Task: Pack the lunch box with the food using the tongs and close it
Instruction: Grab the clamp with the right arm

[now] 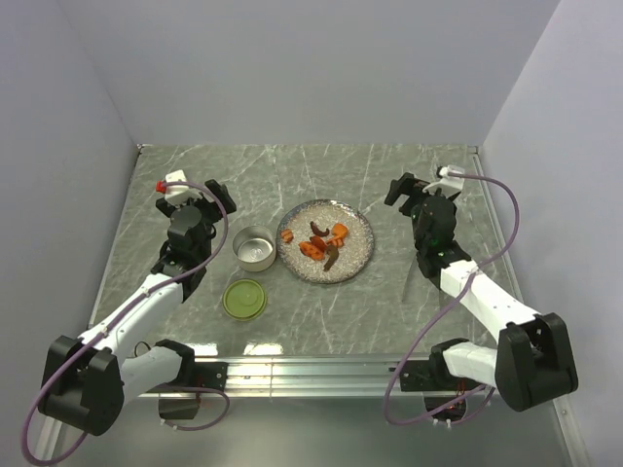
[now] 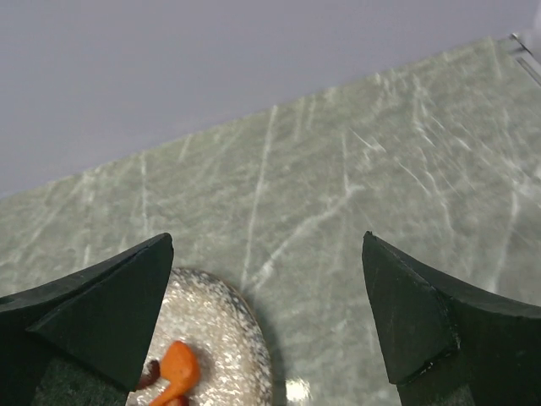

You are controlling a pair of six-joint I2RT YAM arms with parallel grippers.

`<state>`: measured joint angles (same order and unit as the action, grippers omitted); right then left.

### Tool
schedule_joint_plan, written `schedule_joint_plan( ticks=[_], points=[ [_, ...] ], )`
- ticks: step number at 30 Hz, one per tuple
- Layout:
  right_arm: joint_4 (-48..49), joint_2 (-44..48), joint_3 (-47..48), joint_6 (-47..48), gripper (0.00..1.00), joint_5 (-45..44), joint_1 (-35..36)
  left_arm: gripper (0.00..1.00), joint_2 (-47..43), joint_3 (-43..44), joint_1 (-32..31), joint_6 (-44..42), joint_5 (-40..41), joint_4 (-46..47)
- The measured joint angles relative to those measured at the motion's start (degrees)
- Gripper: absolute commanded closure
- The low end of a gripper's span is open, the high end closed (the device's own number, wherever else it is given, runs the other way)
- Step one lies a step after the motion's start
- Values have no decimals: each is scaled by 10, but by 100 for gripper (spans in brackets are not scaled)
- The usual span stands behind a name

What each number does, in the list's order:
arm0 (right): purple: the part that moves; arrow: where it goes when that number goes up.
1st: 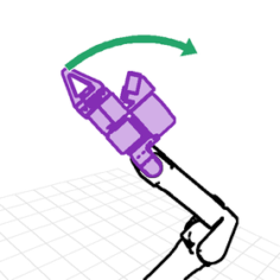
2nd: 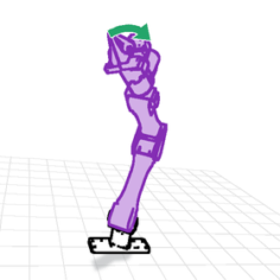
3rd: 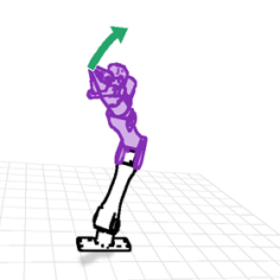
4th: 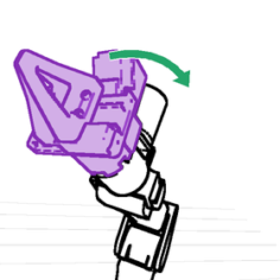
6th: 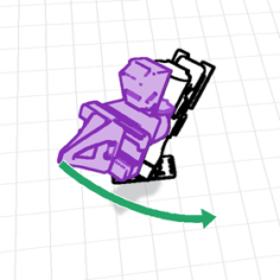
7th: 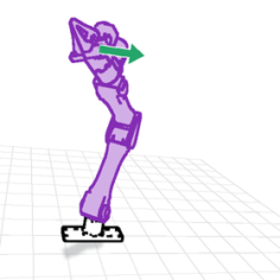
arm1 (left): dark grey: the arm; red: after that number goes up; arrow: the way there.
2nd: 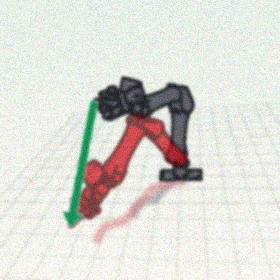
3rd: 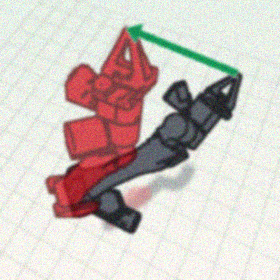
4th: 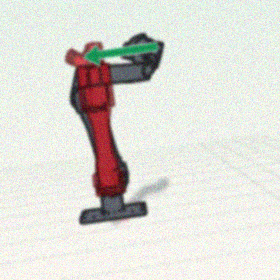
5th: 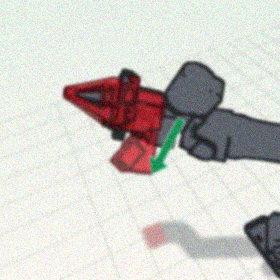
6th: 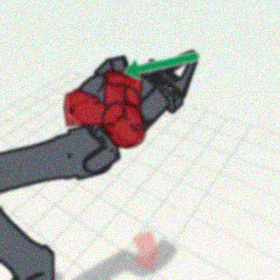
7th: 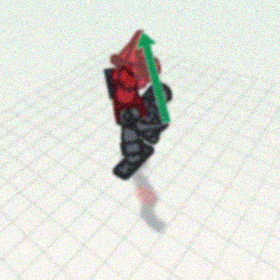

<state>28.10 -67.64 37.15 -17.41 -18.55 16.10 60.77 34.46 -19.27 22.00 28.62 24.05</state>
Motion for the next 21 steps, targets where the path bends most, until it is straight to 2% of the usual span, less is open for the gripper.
schedule_joint_plan(
  ticks=[5,9,13,21],
  points=[
    [-76,17,0,-17,0,-38,0,1,2,-3,0,3,3,3],
    [-173,7,19,-39,0,-72,0,1,2,-22,0,4,-1,13],
    [-254,-46,59,-63,0,-82,-11,1,2,-24,0,11,-9,10],
    [-353,-192,117,-92,0,-44,-68,1,2,-28,0,14,-33,13]
  ],
)
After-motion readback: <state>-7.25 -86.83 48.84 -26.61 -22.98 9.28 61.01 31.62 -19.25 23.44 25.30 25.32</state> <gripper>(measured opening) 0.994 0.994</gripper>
